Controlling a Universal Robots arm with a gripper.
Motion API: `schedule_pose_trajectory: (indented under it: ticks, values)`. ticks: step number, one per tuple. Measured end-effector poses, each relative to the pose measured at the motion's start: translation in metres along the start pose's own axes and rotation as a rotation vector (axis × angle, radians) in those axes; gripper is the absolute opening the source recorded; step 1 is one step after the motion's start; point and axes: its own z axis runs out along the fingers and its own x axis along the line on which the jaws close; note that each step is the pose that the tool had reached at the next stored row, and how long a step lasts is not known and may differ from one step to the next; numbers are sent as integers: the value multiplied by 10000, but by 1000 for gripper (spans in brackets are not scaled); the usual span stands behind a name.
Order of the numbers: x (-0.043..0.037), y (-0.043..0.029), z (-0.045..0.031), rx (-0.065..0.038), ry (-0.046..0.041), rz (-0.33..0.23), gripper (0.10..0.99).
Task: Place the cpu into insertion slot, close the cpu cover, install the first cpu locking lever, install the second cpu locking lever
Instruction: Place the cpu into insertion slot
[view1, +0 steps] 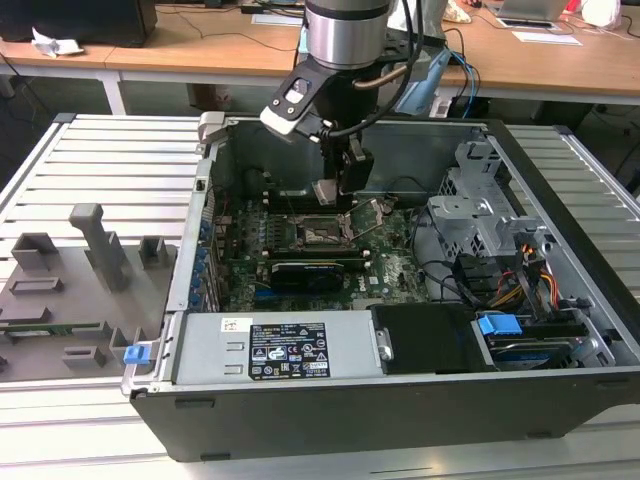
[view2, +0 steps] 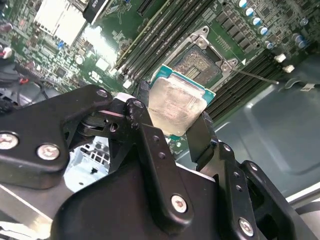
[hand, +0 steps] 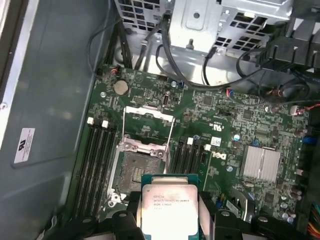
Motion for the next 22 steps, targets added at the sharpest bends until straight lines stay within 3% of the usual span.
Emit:
schedule_pose_trajectory:
  ticks: [9, 14, 22]
  values:
    - [2, -9, 62, -3, -21, 253, 541]
    - [1, -11, 86, -19, -87, 1211, 541]
    - [1, -18, 151, -19, -91, 1245, 541]
